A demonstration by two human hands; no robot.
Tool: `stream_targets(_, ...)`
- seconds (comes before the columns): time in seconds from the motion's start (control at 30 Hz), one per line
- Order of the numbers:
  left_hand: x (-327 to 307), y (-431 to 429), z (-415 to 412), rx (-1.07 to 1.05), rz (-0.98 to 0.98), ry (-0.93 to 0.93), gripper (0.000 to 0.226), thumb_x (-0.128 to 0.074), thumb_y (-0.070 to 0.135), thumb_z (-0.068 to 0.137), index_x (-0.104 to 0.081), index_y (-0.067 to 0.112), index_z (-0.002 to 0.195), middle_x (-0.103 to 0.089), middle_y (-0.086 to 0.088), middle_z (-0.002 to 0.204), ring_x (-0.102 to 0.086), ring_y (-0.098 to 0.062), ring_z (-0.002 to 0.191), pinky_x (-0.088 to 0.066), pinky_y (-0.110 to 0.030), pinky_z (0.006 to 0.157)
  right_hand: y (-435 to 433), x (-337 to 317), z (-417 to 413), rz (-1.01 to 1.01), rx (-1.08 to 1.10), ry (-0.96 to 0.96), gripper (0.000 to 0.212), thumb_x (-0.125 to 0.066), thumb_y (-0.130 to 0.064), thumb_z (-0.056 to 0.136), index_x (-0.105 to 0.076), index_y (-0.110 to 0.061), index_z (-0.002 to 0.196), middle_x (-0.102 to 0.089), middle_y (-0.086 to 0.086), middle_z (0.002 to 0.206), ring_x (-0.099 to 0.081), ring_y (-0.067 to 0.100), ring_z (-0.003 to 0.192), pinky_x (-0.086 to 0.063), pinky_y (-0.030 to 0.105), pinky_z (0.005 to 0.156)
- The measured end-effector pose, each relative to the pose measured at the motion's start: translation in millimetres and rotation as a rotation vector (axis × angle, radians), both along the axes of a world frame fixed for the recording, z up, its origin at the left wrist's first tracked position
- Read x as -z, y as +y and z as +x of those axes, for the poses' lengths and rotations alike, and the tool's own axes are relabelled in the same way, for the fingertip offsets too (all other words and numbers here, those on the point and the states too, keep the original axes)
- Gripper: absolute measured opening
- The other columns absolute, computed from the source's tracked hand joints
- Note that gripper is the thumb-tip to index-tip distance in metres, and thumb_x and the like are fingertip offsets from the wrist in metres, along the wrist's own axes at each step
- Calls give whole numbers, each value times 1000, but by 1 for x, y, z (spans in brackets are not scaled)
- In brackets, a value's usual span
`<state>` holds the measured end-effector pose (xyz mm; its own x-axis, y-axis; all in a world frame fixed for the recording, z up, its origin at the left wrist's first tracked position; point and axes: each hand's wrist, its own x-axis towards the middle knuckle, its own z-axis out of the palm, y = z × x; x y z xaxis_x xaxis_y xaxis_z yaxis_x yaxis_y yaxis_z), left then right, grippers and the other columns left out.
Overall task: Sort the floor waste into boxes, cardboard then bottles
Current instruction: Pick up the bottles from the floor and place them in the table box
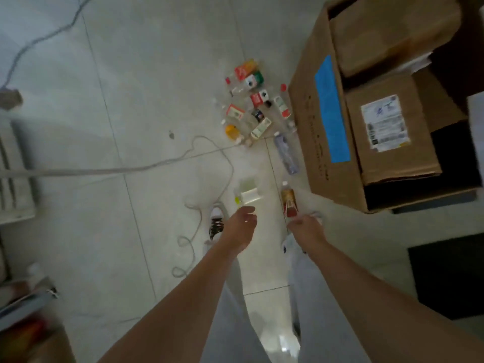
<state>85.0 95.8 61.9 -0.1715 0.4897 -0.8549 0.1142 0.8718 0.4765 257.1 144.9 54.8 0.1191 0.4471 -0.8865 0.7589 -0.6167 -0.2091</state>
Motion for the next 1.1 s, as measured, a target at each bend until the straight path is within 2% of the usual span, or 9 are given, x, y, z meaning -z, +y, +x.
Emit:
stream_targets(0.13, 102, -20, 32, -61, -100, -48, 24, -49, 2, 88, -58, 18, 103, -65, -24, 114, -59, -24, 90, -46, -36, 90, 9, 99, 20, -30, -24, -88, 36, -53, -28, 96, -67, 1, 112, -68, 19, 109, -63, 35, 102, -49, 36, 85)
stream_targets(0.23, 169, -19, 45, 29, -122, -37, 29, -48, 10, 88, -62, 17, 113, -65, -16, 121, -62, -27, 108, -48, -41, 100, 11, 175, 30, 9, -32, -186, 46, -51, -41, 95, -67, -1, 110, -69, 18, 105, -65, 33, 96, -51, 37, 78)
stream_targets(0.33, 224, -6, 44, 176, -83, 15, 33, -45, 12, 95, -61, 16, 123, -64, -5, 125, -60, -20, 115, -46, -37, 101, 10, 242, 30, 51, -87, -231, 44, -51, -39, 97, -58, -1, 119, -64, 18, 118, -61, 34, 105, -43, 33, 78)
stream_targets(0.43, 281, 15, 38, 171, 0, 48, 31, -46, 11, 95, -62, 15, 121, -67, -5, 122, -61, -21, 114, -45, -34, 102, 15, 312, 27, 85, -132, -268, 44, -56, -37, 95, -53, -2, 121, -61, 19, 122, -59, 36, 109, -46, 38, 84)
stream_targets(0.57, 350, 31, 29, 255, 26, 64, 29, -47, 15, 96, -61, 19, 121, -68, 2, 120, -60, -13, 113, -41, -18, 88, 19, 395, 29, 85, -151, -334, 39, -56, -35, 94, -54, -3, 116, -63, 19, 118, -61, 36, 106, -48, 39, 84)
stream_targets(0.7, 402, 23, 21, 282, 15, 79, 29, -47, 15, 96, -61, 20, 121, -68, 3, 121, -60, -12, 115, -42, -20, 93, 9, 452, 36, 50, -152, -386, 64, -61, -41, 90, -41, -2, 135, -53, 21, 129, -56, 39, 115, -48, 46, 94)
stream_targets(0.8, 425, 4, 22, 229, 10, 63, 29, -48, 13, 95, -61, 17, 120, -69, 1, 117, -61, -15, 113, -43, -28, 101, -1, 482, 39, 19, -136, -385, 79, -67, -38, 86, -27, 0, 144, -47, 22, 135, -51, 41, 120, -46, 47, 99)
stream_targets(0.9, 425, -18, 28, 232, -14, 20, 29, -48, 12, 94, -62, 17, 119, -70, 1, 116, -62, -15, 112, -44, -29, 101, -5, 490, 40, 48, -91, -383, 78, -73, -36, 81, -33, 0, 138, -51, 21, 131, -55, 40, 116, -47, 44, 94)
stream_targets(1.1, 362, 1, 29, 147, -18, 73, 26, -50, 11, 94, -68, 16, 111, -69, -2, 116, -62, -17, 111, -44, -26, 98, 3, 406, 26, 100, 4, -300, 70, -73, -42, 80, -44, -3, 131, -57, 18, 125, -59, 35, 110, -49, 38, 87)
